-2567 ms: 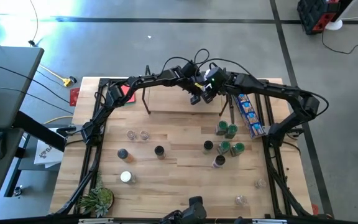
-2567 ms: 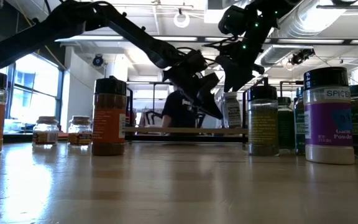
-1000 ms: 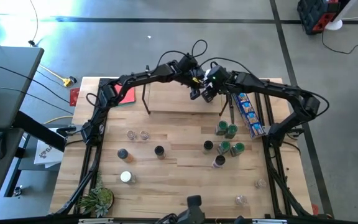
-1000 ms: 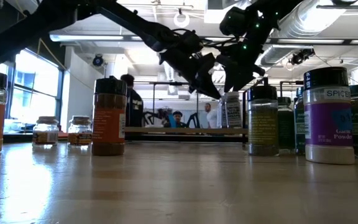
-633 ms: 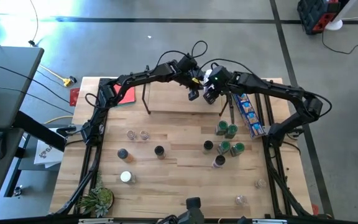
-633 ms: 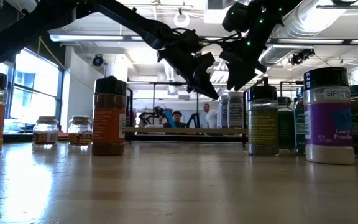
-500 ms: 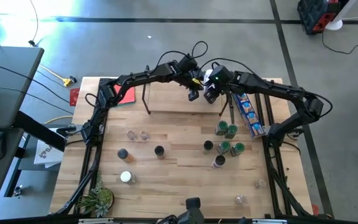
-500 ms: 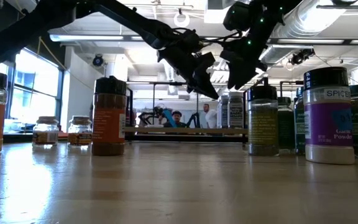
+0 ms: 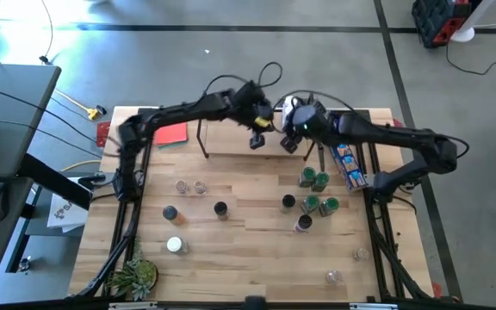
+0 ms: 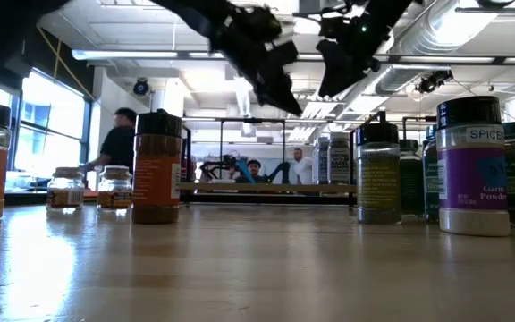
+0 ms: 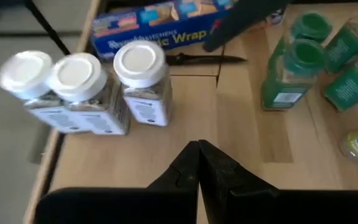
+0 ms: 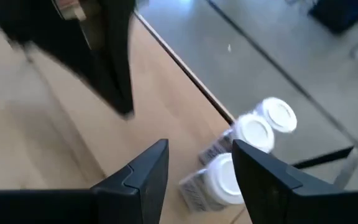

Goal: Shelf spices
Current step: Put the white seasoning bottle on the shelf aligned with the other white seasoning bottles

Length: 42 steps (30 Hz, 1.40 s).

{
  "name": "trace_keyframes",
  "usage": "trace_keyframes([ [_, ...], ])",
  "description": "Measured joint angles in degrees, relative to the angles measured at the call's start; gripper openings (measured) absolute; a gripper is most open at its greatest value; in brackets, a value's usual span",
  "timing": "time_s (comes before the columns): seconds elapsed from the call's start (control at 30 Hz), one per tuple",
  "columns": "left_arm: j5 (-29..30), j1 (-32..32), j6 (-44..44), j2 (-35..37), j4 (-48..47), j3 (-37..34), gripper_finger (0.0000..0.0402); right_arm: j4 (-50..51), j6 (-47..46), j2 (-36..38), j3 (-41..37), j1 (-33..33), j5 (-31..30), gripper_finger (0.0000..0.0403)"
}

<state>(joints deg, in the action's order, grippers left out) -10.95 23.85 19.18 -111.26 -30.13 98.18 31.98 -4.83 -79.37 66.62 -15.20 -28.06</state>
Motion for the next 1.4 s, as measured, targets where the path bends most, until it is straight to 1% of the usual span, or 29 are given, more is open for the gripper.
trace_keyframes([
  [0.1, 8.21, -1.76, -1.19, 10.74, 4.66, -11.56, 0.0, -7.6, 1.77, 1.89, -5.78, 3.98, -1.28, 0.0172],
  [0.17, 12.33, -2.46, -3.25, 18.24, 6.74, -19.31, 0.0, -15.31, 0.32, 2.61, -9.62, 6.29, -0.72, 0.0172],
  [0.23, 15.23, -2.83, -5.38, 25.92, 7.8, -26.47, 0.0, -25.13, -0.94, 2.63, -13.3, 8.25, 2.29, 0.0172],
  [0.3, 17.91, -3.17, -6.88, 33.91, 7.91, -32.8, 0.0, -36.28, -0.49, 1.94, -17.02, 10.14, 6.87, 0.0172],
  [0.37, 20.53, -3.8, -7.99, 41.98, 7.71, -38.04, 0.0, -46.88, 1.17, 0.84, -19.9, 12.28, 10.55, 0.0172],
  [0.4, 21.9, -4.16, -8.64, 45.96, 7.04, -40.05, 0.0, -50.71, 2.09, 0.07, -20.62, 13.48, 11.12, 0.0172],
  [0.43, 23.27, -4.58, -9.48, 50.03, 5.98, -41.69, 0.0, -53.63, 2.68, -0.82, -20.7, 14.67, 11.37, 0.0172],
  [0.5, 25.41, -5.51, -11.91, 57.4, 2.82, -43.57, 0.0, -54.91, 4.57, -2.56, -19.46, 17.12, 11.64, 0.0172],
  [0.6, 25.87, -6.65, -17.6, 67.4, -2.99, -44.38, 0.0, -54.97, 5.07, -6.22, -15.47, 20.52, 11.77, 0.0172],
  [0.7, 23.48, -7.75, -23.39, 75.51, -8.96, -44.4, 0.0, -55.03, 4.8, -10.44, -10.87, 22.96, 12.12, 0.0172],
  [0.8, 19.91, -9.09, -27.32, 81.78, -14.31, -44.4, 0.0, -54.83, 4.87, -15.46, -5.48, 24.62, 12.33, 0.0172],
  [0.9, 18.73, -10.1, -31.03, 86.17, -19.71, -44.42, 0.0, -52.49, 6.01, -21.22, 1.93, 25.86, 14.77, 0.0173],
  [0.97, 18.98, -10.55, -33.12, 88.02, -23.15, -44.48, 0.0, -48.87, 7.05, -25.6, 8.05, 26.58, 17.59, 0.0175],
  [1.07, 18.88, -10.88, -34.81, 89.41, -25.41, -45.53, 0.0, -43.05, 6.55, -32.5, 17.75, 27.46, 21.42, 0.0184],
  [1.2, 15.69, -10.97, -35.26, 89.53, -27.09, -47.73, 0.0, -38.95, 6.27, -42.03, 30.92, 28.94, 25.71, 0.0213],
  [1.4, 14.58, -10.96, -36.59, 89.53, -28.72, -50.74, 0.0, -30.32, 7.96, -55.89, 50.39, 30.37, 26.17, 0.0277],
])
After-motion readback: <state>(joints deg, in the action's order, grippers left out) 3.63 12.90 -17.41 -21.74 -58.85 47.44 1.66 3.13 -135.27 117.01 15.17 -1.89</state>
